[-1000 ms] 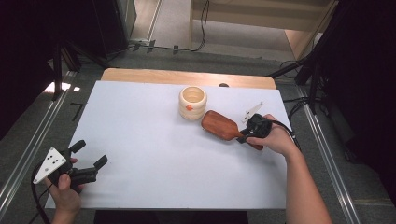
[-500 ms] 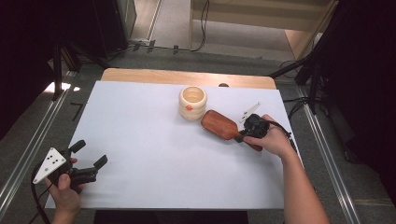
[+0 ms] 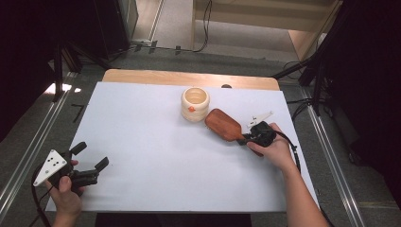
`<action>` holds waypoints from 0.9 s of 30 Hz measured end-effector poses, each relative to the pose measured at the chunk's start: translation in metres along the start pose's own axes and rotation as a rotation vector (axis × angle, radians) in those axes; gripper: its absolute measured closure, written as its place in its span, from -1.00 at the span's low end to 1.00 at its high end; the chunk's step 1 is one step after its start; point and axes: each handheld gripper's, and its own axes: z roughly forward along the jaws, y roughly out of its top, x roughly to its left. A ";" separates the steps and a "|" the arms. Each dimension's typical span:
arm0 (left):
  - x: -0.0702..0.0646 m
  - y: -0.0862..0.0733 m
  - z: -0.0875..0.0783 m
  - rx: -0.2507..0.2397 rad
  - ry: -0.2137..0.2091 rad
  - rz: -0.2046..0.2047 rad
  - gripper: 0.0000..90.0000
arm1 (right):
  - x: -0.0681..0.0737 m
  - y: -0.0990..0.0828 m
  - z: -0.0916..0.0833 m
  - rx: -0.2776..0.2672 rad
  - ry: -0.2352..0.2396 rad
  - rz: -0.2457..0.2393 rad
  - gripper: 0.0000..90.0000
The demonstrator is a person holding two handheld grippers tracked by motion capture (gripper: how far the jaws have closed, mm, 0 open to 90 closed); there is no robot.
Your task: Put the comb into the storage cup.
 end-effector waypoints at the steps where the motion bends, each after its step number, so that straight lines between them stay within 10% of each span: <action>1: 0.000 0.000 0.000 0.001 0.001 0.001 -1.00 | 0.000 -0.002 -0.001 -0.014 0.000 0.007 0.56; 27: -0.002 0.002 0.001 0.012 0.010 0.023 -1.00 | 0.019 0.003 -0.028 -0.203 -0.040 0.041 0.56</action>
